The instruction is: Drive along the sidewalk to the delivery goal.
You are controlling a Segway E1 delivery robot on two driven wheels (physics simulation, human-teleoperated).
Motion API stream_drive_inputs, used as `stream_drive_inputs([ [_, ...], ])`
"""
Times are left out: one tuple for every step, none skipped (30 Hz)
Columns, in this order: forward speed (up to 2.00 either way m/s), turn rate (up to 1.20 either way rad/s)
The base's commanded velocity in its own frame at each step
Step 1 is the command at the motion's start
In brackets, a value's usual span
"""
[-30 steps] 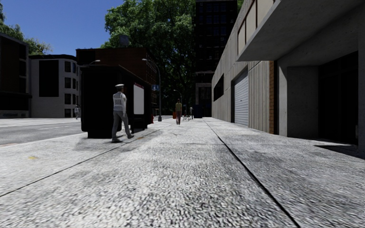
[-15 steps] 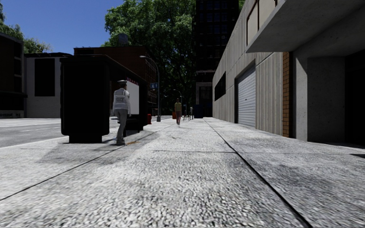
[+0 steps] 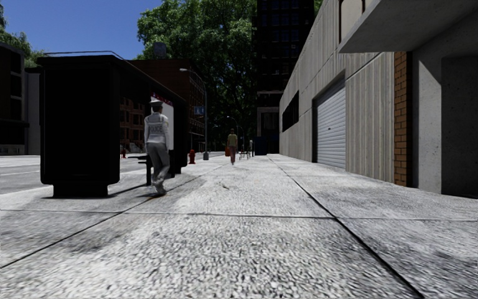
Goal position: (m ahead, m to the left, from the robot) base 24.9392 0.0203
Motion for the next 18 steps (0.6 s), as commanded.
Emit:
stream_drive_inputs([
  [2.00, 0.00],
  [2.00, 0.00],
  [2.00, 0.00],
  [2.00, 0.00],
  [2.00, 0.00],
  [2.00, 0.00],
  [2.00, 0.00],
  [2.00, 0.00],
  [2.00, 0.00],
  [2.00, 0.00],
  [2.00, 0.00],
  [2.00, 0.00],
  [2.00, 0.00],
  [2.00, 0.00],
  [2.00, 0.00],
  [2.00, 0.00],
  [2.00, 0.00],
  [2.00, 0.00],
])
